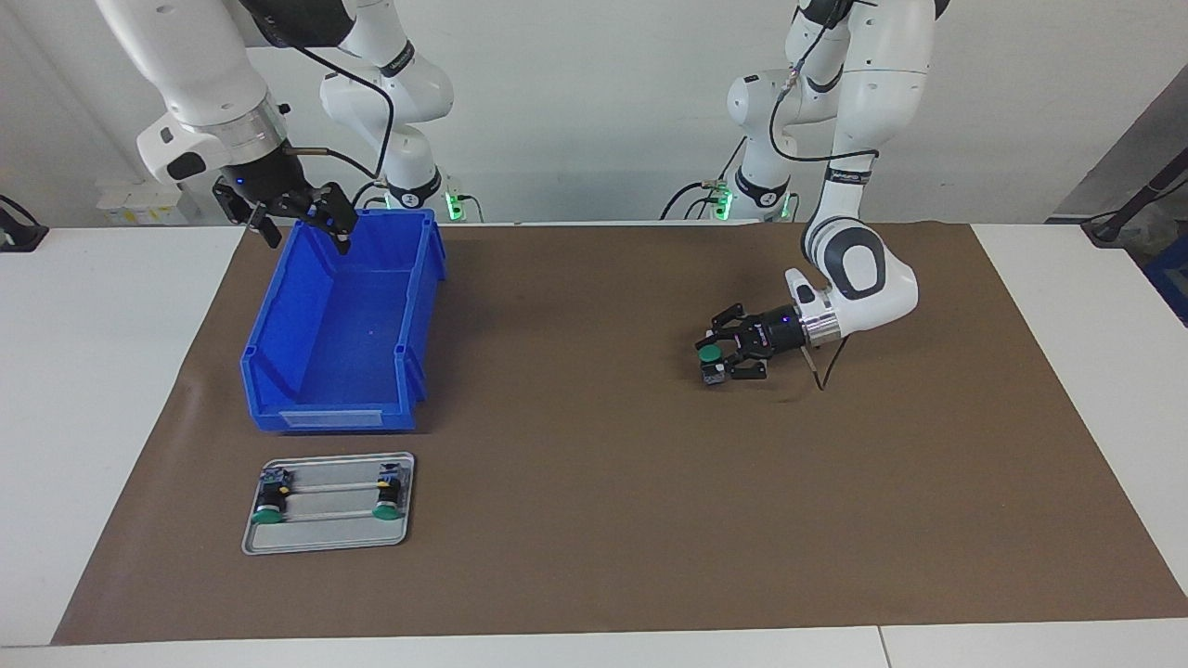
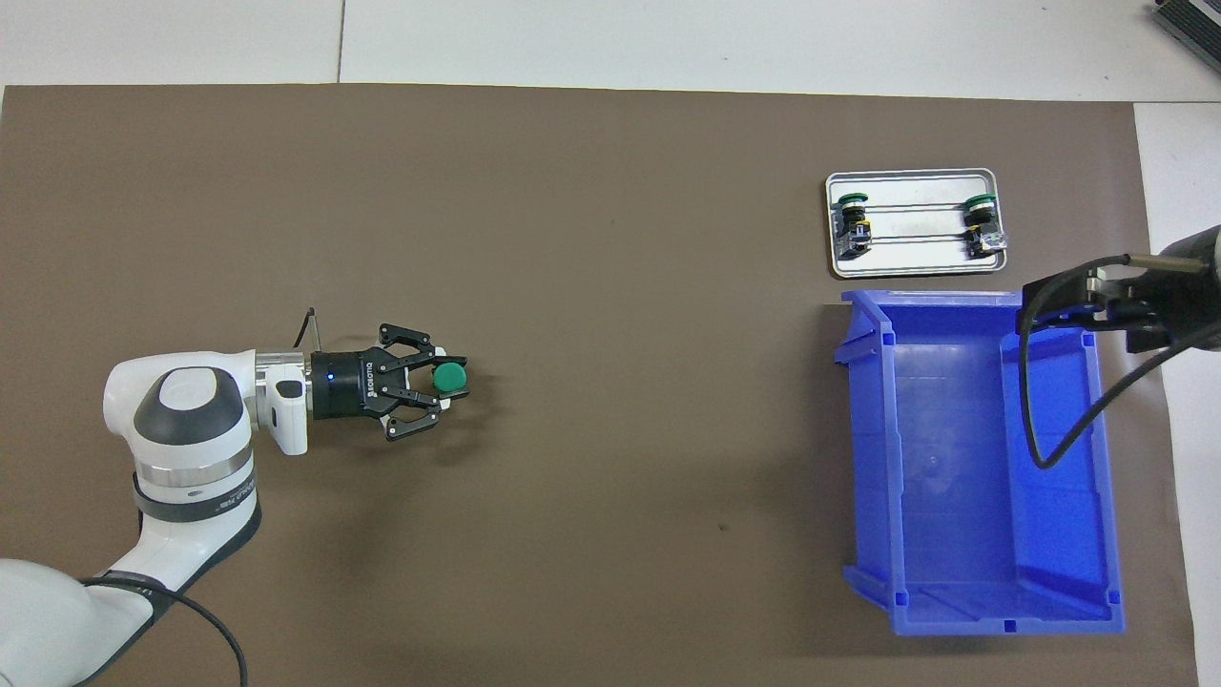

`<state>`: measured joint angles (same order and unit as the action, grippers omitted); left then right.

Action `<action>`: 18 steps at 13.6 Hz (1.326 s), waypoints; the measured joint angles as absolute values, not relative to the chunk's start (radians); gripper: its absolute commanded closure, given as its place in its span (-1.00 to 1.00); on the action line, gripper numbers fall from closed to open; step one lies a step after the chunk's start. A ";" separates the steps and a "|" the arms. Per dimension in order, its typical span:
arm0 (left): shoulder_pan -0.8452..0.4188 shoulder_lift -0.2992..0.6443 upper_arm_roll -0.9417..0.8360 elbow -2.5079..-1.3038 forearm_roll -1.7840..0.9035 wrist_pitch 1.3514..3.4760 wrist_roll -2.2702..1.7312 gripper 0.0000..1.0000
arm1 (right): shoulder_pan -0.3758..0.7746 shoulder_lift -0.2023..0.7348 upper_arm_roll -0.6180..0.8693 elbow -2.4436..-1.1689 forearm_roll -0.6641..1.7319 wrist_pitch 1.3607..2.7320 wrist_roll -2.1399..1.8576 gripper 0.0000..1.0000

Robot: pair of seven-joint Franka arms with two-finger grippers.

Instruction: Place and press button with both arms

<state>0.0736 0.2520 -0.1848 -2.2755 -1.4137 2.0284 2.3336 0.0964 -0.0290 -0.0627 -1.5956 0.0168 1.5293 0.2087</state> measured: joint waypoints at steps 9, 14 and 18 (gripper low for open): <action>0.090 0.253 -0.181 -2.278 -1.403 2.082 2.338 0.14 | 0.096 -0.029 -0.063 -1.596 0.017 1.529 0.209 -1.00; 0.090 0.253 -0.181 -2.278 -1.403 2.083 2.338 -0.06 | 0.096 -0.029 -0.063 -1.596 0.017 1.529 0.209 -1.00; 0.090 0.253 -0.181 -2.278 -1.402 2.085 2.338 -0.35 | 0.096 -0.029 -0.063 -1.596 0.017 1.529 0.209 -1.00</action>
